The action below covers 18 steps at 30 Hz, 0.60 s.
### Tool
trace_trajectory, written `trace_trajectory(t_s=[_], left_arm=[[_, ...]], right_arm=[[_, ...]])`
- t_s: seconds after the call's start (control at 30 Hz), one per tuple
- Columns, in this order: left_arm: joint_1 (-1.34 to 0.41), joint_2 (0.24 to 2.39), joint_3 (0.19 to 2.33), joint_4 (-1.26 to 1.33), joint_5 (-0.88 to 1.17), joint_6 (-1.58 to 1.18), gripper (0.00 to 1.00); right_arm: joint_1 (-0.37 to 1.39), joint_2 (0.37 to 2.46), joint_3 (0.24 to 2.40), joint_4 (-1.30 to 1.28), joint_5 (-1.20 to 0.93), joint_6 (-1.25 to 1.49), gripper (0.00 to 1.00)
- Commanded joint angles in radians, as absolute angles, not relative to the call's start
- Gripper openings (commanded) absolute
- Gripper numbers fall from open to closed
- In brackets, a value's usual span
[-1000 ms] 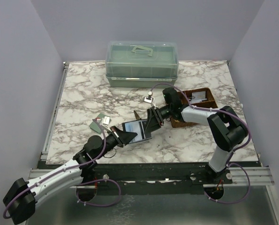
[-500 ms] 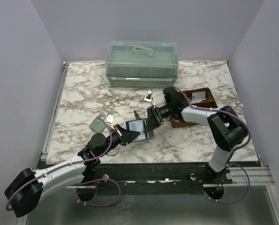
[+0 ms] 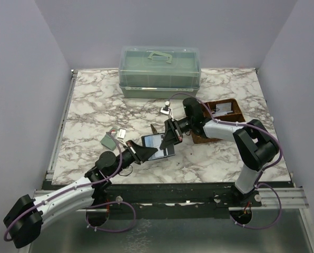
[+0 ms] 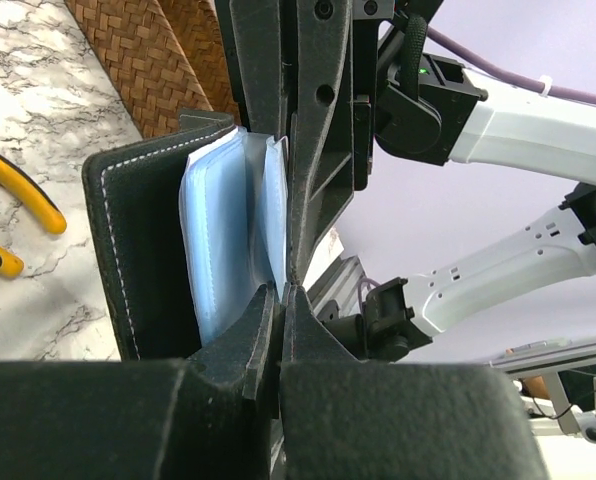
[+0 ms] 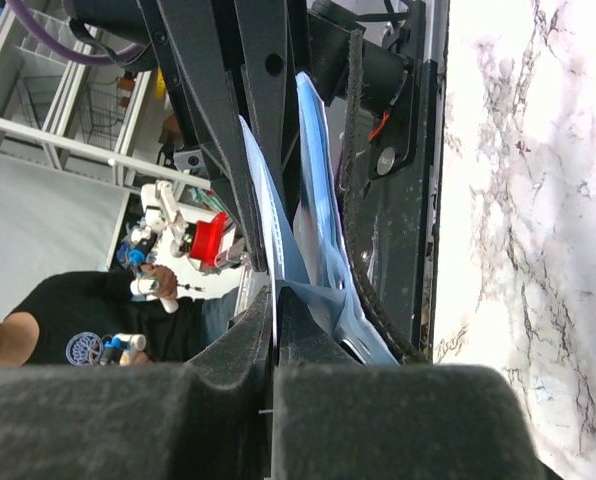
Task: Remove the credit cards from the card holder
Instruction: Remove the credit card from the card holder.
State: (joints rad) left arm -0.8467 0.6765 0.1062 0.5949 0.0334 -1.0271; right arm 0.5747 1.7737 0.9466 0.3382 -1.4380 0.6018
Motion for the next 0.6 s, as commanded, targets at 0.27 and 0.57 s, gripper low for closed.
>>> trace_trajectory(t_s=[0.27,0.57], left_arm=[[-0.844,0.376,0.063,0.478,-0.027,-1.025,0.00],[-0.843,0.278,0.091,0.302,-0.058,-1.013,0.00]], right_arm=[[0.523,1.756,0.902,0.434,-1.484,0.646,0.00],[0.521,1.737,0.951,0.259,-1.493,0.464,0.00]])
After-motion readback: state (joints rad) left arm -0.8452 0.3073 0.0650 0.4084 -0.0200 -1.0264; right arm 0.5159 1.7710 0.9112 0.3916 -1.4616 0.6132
